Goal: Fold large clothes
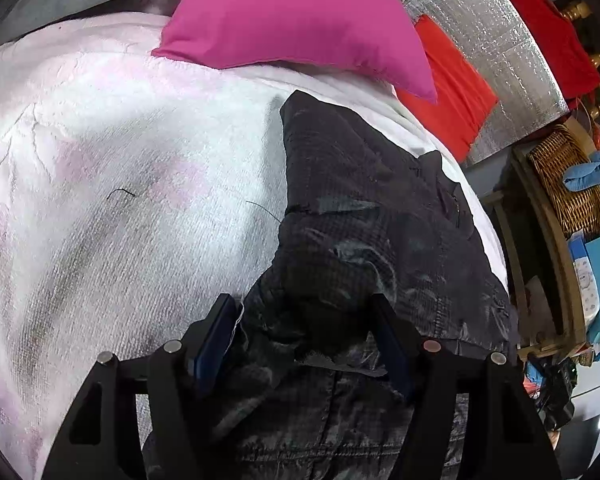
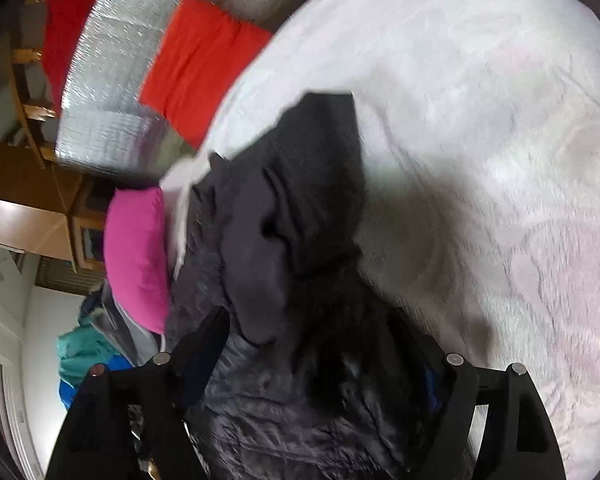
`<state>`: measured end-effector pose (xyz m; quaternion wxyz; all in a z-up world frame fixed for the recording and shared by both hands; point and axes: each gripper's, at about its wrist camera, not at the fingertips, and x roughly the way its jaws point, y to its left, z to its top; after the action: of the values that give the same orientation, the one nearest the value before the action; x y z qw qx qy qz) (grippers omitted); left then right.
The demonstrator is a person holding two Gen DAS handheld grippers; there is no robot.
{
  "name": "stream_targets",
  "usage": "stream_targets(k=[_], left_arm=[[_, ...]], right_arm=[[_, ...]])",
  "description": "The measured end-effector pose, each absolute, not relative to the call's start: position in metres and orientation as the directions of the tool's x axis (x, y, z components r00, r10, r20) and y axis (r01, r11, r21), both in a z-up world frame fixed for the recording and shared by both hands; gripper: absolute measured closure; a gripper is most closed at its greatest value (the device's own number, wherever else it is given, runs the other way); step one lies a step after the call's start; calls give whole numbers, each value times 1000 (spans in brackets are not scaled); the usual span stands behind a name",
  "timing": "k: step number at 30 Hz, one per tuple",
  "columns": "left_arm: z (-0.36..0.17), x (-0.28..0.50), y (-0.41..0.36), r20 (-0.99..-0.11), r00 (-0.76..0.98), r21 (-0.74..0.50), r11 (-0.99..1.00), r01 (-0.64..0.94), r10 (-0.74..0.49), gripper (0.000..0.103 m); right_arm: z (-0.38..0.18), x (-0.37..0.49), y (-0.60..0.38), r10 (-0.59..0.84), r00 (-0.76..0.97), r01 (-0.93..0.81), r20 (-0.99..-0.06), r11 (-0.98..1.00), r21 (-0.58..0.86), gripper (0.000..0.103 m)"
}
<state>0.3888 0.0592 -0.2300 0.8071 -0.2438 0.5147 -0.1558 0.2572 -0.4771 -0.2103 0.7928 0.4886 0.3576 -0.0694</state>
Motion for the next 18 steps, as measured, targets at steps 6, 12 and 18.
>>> stream_targets(k=[6,12,18], left_arm=[[-231,388,50,-770,418,-517,855,32,-481,30],[-227,384,40,-779,444,-478,877,39,-444,30],[-213,367,7,-816,505,-250,959,132,-282,30]], right_arm=[[-228,301,-467,208,674,495,-708,584,643,44],[-195,313,-453,74,727,462,-683,683,566,72],[-225,323,-464,78,667,518,-741,666,537,69]])
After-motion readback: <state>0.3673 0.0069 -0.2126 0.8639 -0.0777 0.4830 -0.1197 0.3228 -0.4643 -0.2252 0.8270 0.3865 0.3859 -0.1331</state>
